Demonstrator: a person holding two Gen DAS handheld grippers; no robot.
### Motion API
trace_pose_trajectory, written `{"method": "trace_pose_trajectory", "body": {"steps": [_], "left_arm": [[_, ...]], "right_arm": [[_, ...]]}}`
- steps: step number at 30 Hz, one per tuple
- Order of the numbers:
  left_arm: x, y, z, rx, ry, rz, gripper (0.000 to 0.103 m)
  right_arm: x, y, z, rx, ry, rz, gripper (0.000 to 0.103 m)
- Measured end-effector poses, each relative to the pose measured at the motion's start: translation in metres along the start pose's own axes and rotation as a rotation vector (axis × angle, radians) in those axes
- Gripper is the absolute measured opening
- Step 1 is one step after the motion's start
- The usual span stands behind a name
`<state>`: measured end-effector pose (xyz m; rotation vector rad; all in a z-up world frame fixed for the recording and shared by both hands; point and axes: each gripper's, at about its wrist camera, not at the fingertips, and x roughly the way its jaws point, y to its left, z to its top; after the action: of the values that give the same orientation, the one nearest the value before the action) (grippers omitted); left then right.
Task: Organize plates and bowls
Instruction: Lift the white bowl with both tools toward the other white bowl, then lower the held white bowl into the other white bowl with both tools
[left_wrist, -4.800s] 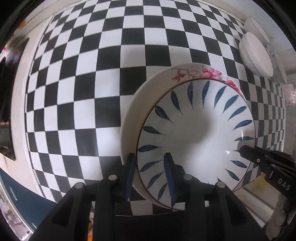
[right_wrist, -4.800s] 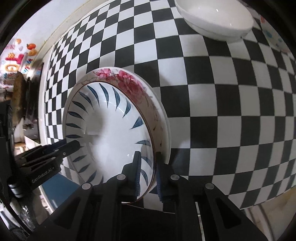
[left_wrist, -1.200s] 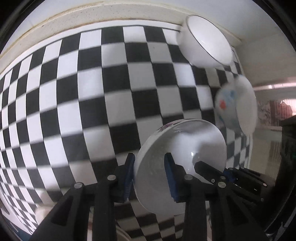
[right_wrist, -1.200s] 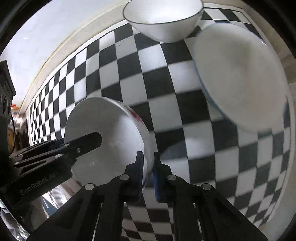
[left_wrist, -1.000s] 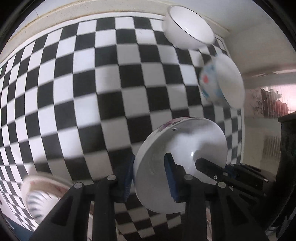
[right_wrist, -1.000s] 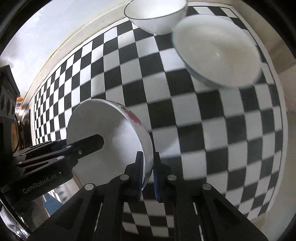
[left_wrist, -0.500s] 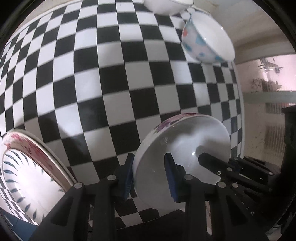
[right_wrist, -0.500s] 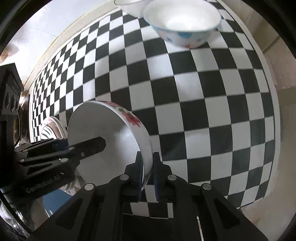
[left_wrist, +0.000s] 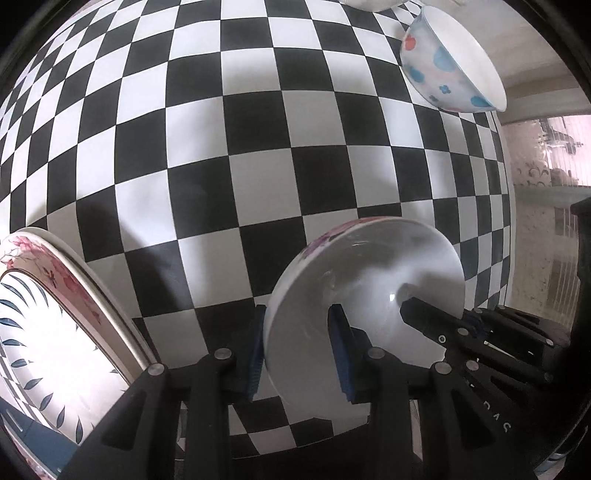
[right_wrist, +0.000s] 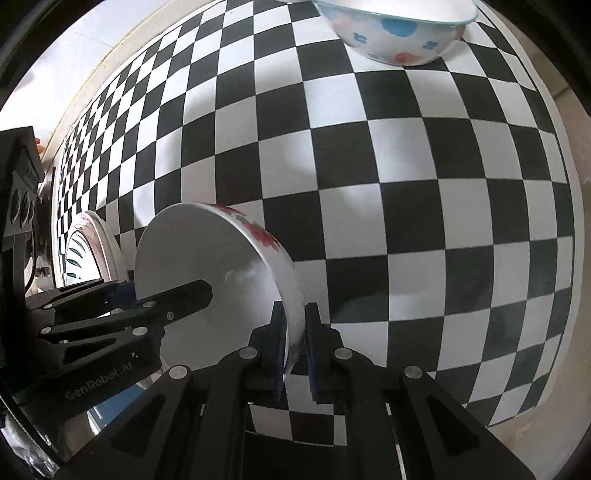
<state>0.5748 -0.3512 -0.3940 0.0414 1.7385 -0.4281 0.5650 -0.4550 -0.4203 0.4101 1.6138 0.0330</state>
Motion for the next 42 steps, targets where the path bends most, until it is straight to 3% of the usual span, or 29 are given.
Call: {"method": "trace_pose_trajectory", "body": {"steps": [9, 15, 20, 22, 25, 30, 35, 42], "left_arm": [[-0.01, 0.007, -0.008, -0.032, 0.001, -0.004, 0.03], [-0.06, 0.008, -0.017, -0.03, -0.115, 0.063, 0.031], [-0.096, 0.0, -0.001, -0.012, -0.19, 0.047, 0.031], [-0.105, -0.003, 0.015, -0.003, -0.205, 0.022, 0.031], [-0.114, -0.009, 0.053, -0.004, -0.228, -0.006, 0.032], [-0.126, -0.01, 0.131, -0.046, -0.256, -0.079, 0.032], [-0.119, -0.005, 0.209, -0.089, -0.257, -0.141, 0.032], [-0.074, -0.008, 0.274, -0.065, -0.184, -0.111, 0.032]], "right_arm": [[-0.001, -0.011, 0.007, -0.012, 0.033, 0.018, 0.012], [-0.022, -0.032, 0.004, 0.022, 0.035, 0.099, 0.017], [-0.07, -0.052, 0.013, 0.052, -0.052, 0.122, 0.024], [-0.09, -0.06, 0.023, 0.07, -0.094, 0.14, 0.042], [-0.122, -0.07, 0.053, 0.089, -0.19, 0.176, 0.057], [-0.153, -0.083, 0.122, 0.145, -0.3, 0.23, 0.057], [-0.144, -0.092, 0.201, 0.176, -0.28, 0.237, 0.057], [-0.094, -0.093, 0.287, 0.179, -0.187, 0.172, 0.056]]}}
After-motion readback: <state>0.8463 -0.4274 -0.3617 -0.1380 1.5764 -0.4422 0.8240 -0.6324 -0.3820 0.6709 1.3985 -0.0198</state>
